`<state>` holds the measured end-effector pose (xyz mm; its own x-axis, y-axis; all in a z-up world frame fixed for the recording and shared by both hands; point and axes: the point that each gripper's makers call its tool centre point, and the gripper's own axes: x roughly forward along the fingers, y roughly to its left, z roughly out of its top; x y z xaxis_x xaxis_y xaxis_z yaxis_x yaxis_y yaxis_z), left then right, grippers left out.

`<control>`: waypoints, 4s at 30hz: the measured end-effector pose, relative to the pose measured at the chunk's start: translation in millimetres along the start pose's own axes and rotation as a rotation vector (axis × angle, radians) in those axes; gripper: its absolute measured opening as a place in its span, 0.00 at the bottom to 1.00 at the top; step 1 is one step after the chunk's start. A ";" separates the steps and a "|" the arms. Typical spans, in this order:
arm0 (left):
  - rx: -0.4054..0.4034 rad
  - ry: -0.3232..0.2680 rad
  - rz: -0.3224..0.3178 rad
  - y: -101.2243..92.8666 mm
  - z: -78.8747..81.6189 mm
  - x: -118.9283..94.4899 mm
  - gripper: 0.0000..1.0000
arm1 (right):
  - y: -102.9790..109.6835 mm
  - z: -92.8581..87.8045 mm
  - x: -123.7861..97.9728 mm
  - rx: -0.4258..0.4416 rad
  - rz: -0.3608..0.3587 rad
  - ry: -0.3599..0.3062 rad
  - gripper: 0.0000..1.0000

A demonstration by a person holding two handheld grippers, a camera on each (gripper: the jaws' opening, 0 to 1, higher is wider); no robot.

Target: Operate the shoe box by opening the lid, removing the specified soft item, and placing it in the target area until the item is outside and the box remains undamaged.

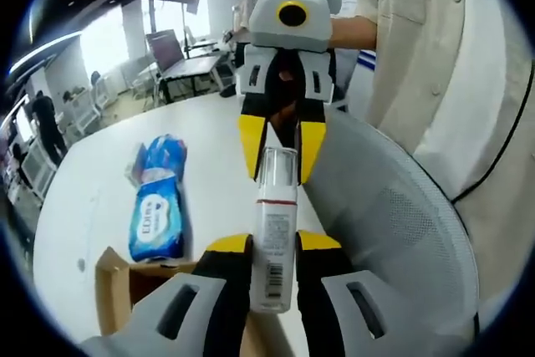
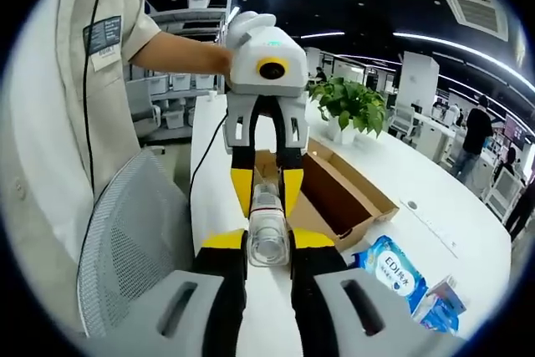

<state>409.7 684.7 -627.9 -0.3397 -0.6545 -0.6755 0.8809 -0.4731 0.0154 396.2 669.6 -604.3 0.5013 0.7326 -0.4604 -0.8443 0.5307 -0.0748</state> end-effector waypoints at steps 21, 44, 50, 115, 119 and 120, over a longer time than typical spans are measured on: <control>-0.007 -0.016 0.105 14.7 -4.2 -4.7 0.23 | -13.4 12.6 -5.8 -0.058 0.020 0.053 0.15; -0.346 -0.193 0.437 39.1 -20.3 -42.0 0.60 | -54.9 8.3 -15.6 -0.205 0.058 0.229 0.15; -0.384 -0.177 0.490 34.7 -34.0 -47.0 0.70 | -76.3 10.9 -22.0 -0.258 0.065 0.292 0.15; -0.661 -0.193 0.885 -1.7 -115.3 -137.9 1.00 | -283.6 -91.2 45.6 -0.408 0.164 0.892 0.17; -0.674 -0.193 0.895 -4.3 -118.9 -139.6 1.00 | -284.1 -94.7 49.9 -0.403 0.171 0.898 0.17; -0.677 -0.193 0.896 -5.3 -119.9 -139.7 1.00 | -284.7 -95.8 52.1 -0.402 0.175 0.898 0.17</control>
<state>492.1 849.4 -622.0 0.5076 -0.7043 -0.4963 0.8093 0.5874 -0.0057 644.5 515.9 -691.7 0.1750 0.1051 -0.9789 -0.9770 0.1411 -0.1595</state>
